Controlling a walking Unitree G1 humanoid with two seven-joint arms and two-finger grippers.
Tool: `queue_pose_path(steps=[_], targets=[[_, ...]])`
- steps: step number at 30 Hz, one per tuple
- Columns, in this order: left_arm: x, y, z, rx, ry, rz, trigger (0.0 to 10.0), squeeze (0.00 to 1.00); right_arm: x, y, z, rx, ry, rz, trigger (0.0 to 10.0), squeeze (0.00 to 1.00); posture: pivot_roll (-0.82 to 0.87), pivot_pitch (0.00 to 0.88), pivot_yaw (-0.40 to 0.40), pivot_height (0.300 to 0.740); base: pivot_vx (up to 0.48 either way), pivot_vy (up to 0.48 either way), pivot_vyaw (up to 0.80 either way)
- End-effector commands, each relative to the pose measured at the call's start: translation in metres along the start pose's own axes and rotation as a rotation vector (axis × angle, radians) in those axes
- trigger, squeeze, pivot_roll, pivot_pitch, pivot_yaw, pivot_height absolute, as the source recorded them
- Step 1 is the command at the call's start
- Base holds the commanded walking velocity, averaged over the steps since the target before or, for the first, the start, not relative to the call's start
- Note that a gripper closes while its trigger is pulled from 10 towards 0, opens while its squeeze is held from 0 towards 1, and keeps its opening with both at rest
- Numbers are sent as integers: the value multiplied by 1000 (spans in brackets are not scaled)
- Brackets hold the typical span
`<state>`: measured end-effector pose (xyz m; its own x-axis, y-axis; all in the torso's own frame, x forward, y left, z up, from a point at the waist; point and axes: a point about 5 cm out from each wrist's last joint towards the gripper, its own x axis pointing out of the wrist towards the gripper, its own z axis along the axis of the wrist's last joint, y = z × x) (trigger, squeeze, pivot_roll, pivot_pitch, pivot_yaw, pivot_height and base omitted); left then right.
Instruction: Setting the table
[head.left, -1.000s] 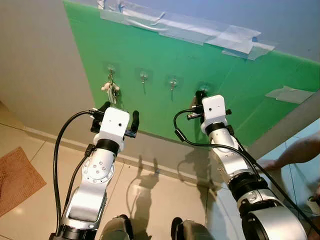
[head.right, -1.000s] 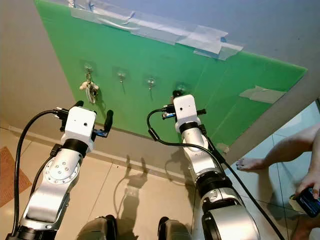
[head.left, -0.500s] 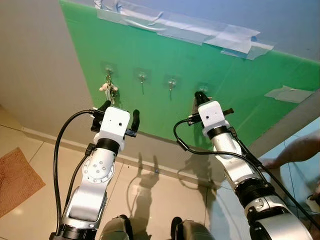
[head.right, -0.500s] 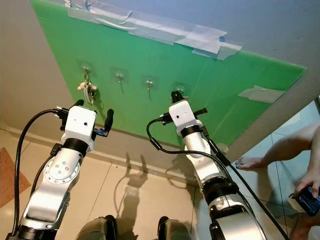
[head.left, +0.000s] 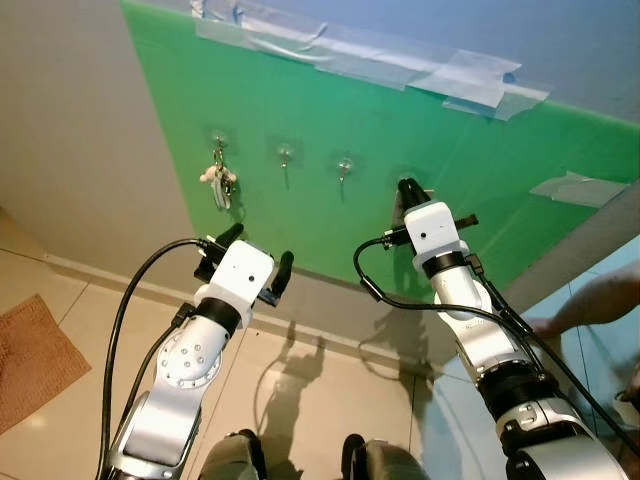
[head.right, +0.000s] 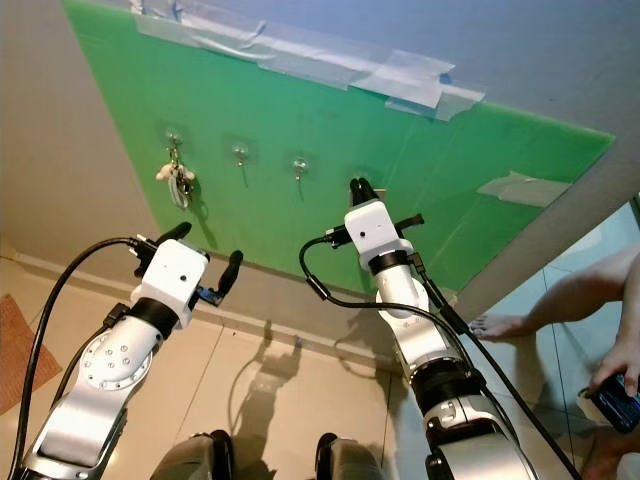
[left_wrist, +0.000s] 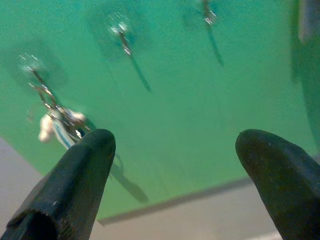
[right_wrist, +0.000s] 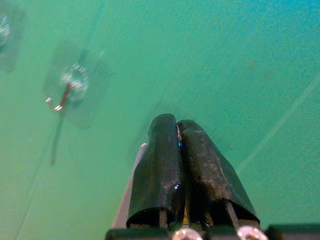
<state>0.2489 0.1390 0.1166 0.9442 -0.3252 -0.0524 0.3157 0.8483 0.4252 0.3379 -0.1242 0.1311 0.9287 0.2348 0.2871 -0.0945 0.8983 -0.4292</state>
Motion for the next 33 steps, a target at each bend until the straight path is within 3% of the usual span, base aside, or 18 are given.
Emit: queue_pose_path(steps=[1, 15, 20, 33], targets=[[-7, -7, -1, 19, -16, -59, 10000, 0, 6, -8, 4, 20, -4, -32, 10000, 0, 44, 180, -81, 740, 0, 0, 0], [-9, -8, 2, 49, -52, -117, 10000, 0, 15, -3, 7, 100, 19, -44, 10000, 0, 42, 194, -71, 740, 0, 0, 0], [-5, -7, 4, 59, -65, -109, 10000, 0, 14, -3, -1, 200, 90, -77, 10000, 0, 39, 193, -69, 740, 0, 0, 0], [-7, -4, 5, 61, -65, -87, 10000, 0, 6, 1, -6, 250, 122, -80, 10000, 0, 40, 196, -66, 740, 0, 0, 0]])
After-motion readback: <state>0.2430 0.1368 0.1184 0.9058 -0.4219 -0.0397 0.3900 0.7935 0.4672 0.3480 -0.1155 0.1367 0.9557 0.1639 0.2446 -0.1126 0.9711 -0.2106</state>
